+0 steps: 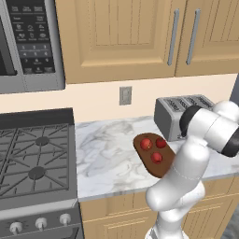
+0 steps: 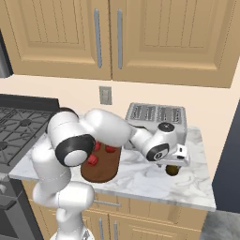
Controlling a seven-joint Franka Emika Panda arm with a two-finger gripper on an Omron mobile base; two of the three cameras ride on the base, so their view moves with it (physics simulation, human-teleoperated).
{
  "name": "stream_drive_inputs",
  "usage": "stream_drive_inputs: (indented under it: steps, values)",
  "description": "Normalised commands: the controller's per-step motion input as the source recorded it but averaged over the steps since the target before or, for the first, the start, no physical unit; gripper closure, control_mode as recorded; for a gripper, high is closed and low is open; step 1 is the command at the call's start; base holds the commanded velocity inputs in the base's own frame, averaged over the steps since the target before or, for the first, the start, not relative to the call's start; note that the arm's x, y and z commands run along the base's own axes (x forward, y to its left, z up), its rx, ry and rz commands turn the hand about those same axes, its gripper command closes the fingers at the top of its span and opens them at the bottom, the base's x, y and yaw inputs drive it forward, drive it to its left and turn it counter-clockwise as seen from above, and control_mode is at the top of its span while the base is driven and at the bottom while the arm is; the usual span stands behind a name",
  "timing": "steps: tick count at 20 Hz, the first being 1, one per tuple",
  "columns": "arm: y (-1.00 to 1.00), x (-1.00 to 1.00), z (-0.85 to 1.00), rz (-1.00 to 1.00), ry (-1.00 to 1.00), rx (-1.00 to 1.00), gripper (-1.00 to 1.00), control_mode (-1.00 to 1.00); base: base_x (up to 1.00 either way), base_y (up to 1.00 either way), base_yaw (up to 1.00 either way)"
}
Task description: Place the avocado, onion, tomato, and bell pepper on the cutting board.
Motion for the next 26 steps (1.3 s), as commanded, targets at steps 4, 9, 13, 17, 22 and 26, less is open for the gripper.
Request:
stream_drive_inputs:
  steps: [4,9,13,17,22,26]
  values:
    - [-0.21,0.09,-0.23,0.0,0.0,0.0,-1.0,-1.0,0.0,0.0,0.0]
    - [-0.08,0.02,-0.25,0.0,0.0,0.0,1.0,-1.0,0.0,0.0,0.0]
    - [-0.05,0.0,-0.04,0.0,0.0,0.01,1.0,-1.0,0.0,0.0,0.0]
    - [0.07,-0.28,0.36,0.0,0.0,0.19,1.0,-1.0,0.0,0.0,0.0]
    - [0.63,-0.5,0.47,0.0,0.0,0.13,1.0,-1.0,0.0,0.0,0.0]
    - [1.0,-0.5,0.42,0.0,0.0,0.0,1.0,-1.0,0.0,0.0,0.0]
